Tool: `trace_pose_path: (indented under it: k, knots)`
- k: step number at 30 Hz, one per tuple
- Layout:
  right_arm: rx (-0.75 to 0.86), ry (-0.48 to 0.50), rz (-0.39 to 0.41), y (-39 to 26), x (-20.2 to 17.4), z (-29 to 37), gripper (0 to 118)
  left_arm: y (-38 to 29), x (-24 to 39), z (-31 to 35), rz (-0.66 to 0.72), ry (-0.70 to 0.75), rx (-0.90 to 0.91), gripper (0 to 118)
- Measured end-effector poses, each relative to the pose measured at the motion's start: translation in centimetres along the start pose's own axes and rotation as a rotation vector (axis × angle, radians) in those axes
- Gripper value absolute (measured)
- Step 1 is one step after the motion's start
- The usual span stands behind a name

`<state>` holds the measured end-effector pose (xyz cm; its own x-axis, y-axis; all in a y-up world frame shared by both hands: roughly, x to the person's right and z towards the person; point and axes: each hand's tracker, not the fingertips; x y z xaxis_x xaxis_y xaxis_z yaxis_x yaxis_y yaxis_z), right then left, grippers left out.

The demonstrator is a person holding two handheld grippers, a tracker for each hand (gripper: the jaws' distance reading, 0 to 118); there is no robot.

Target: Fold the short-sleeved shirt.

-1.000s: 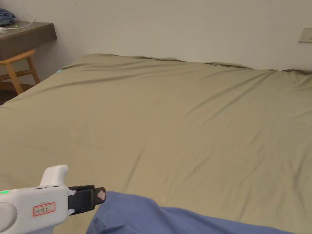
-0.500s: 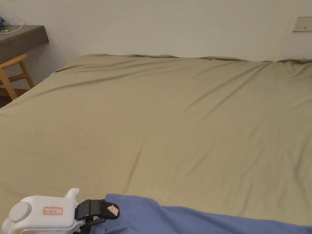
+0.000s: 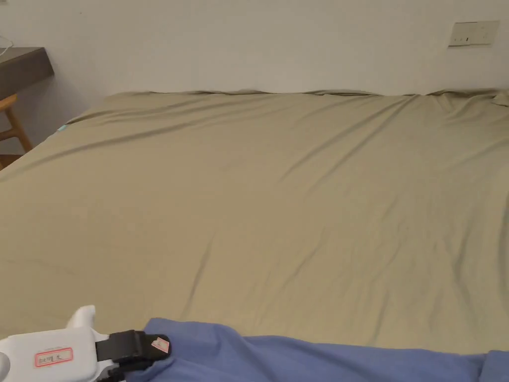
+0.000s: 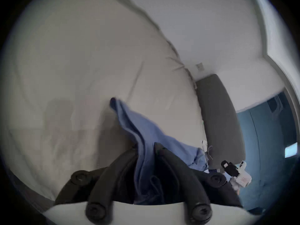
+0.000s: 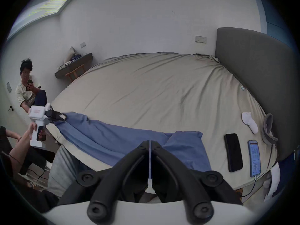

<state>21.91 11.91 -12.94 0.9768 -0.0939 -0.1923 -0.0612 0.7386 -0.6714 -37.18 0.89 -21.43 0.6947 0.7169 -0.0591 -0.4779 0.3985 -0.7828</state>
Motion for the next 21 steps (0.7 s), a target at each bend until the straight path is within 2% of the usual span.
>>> trace_pose_path:
  k: [2, 5, 9, 14, 17, 18, 21]
  knots:
    - [0.003, -0.013, 0.003, 0.1, 0.4, 0.4, 4, 0.5, 3.5, 0.8, -0.077, -0.061, 0.008, 13]
    - [0.014, -0.021, 0.005, 0.2, 0.8, 0.5, 4, -0.1, 10.7, 0.6, -0.258, -0.053, 0.002, 13]
    - [0.024, -0.019, -0.004, 0.3, 1.5, 0.4, 4, -2.8, 17.8, -3.3, -0.408, -0.142, -0.099, 13]
    - [0.028, -0.019, -0.021, 0.1, 2.7, 0.5, 4, -7.3, 21.0, -12.4, -0.457, -0.150, -0.269, 13]
    - [0.034, -0.032, -0.042, -0.1, 3.5, 0.9, 4, -9.9, 21.0, -17.6, -0.457, -0.103, -0.382, 13]
    - [0.033, -0.036, -0.050, -0.2, 3.9, 1.0, 4, -10.5, 20.8, -18.8, -0.455, -0.097, -0.405, 18]
    - [0.028, -0.058, -0.056, -0.3, 4.6, 1.1, 4, -10.7, 19.5, -20.8, -0.344, -0.053, -0.426, 41]
